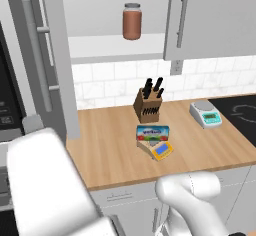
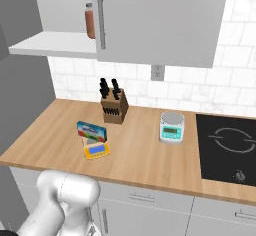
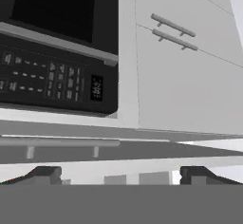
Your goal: Pick the boxed food and place it on the digital scale for weighing, and close the cabinet.
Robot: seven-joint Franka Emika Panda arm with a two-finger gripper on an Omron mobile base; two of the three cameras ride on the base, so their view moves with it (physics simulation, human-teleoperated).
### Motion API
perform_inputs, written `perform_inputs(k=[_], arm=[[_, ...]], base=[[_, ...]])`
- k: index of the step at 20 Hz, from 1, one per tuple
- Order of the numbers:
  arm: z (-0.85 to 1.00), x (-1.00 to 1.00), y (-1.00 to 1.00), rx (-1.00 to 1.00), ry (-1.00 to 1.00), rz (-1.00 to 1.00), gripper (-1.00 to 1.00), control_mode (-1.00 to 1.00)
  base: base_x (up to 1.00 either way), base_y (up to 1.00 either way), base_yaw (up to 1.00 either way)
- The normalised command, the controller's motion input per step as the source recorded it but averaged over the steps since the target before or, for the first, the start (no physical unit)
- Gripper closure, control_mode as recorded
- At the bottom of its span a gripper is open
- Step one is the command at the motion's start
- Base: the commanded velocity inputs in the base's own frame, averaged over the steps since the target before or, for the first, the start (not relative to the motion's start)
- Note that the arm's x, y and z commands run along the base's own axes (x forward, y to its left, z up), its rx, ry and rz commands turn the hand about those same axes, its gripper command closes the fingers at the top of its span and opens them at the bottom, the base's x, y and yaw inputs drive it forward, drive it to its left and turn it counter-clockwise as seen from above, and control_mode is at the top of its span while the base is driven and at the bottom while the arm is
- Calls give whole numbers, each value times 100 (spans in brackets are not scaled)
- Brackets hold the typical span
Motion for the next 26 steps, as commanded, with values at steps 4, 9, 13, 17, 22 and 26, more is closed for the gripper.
perform_inputs(k=[4, 9, 13, 17, 22, 26], arm=[[0, 0, 22, 0, 16, 17, -100, -100], [0, 0, -24, 5, 14, 21, -100, -100], [-14, 43, -17, 4, 26, 8, -100, -100], [-49, 100, 4, 0, 30, 1, -100, -100], [-55, 83, 4, 0, 14, 0, -100, -100], [-40, 72, 2, 0, 0, 0, -100, -100]], base=[[0, 0, 0], [0, 0, 0], [0, 0, 0], [0, 0, 0], [0, 0, 0], [0, 0, 0]])
